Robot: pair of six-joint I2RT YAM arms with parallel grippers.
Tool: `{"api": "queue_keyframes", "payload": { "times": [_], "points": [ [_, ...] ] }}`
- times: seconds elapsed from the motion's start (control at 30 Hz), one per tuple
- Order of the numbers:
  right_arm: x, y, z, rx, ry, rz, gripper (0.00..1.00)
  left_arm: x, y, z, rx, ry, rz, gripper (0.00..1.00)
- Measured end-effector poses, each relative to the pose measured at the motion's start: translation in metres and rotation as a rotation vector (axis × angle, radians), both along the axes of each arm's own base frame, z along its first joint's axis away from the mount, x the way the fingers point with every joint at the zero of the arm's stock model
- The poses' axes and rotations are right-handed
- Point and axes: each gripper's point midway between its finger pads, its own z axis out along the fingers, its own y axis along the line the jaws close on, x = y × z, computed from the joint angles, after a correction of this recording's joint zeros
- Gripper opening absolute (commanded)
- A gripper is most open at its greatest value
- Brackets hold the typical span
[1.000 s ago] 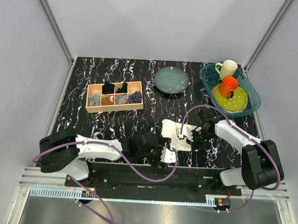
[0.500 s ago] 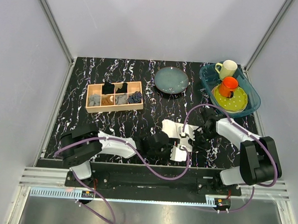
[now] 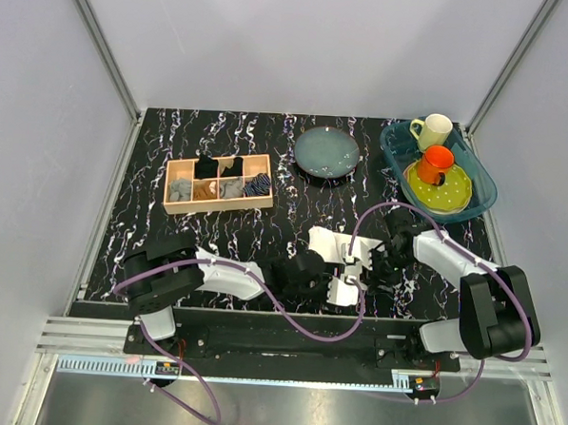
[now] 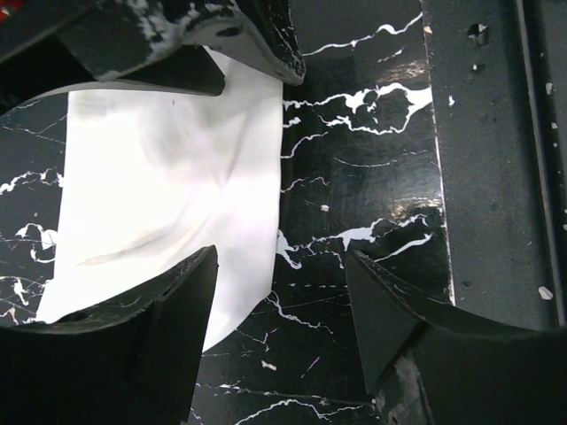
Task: Roll the underwear
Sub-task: Fold the underwear at the center of the board.
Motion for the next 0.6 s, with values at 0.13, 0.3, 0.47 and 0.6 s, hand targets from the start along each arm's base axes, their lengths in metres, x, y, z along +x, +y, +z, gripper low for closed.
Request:
{"api": "queue_keyframes", "payload": {
  "times": [0.13, 0.3, 0.47, 0.6],
  "points": [
    [0.003, -0.003, -0.002, -0.017, -0.013, -0.001, 0.46, 0.004, -0.001, 0.003, -0.014, -0.015, 0.015, 0.65],
    [0.010, -0.003, -0.005, -0.023, -0.033, -0.001, 0.22, 0.002, 0.017, 0.005, -0.021, -0.030, 0.041, 0.65],
    [0.016, -0.002, -0.006, -0.022, -0.052, -0.003, 0.09, 0.000, 0.037, 0.019, -0.047, -0.049, 0.069, 0.65],
    [0.014, -0.003, -0.005, -0.029, -0.027, -0.006, 0.05, 0.000, 0.043, 0.031, -0.076, -0.065, 0.085, 0.66]
  ]
}}
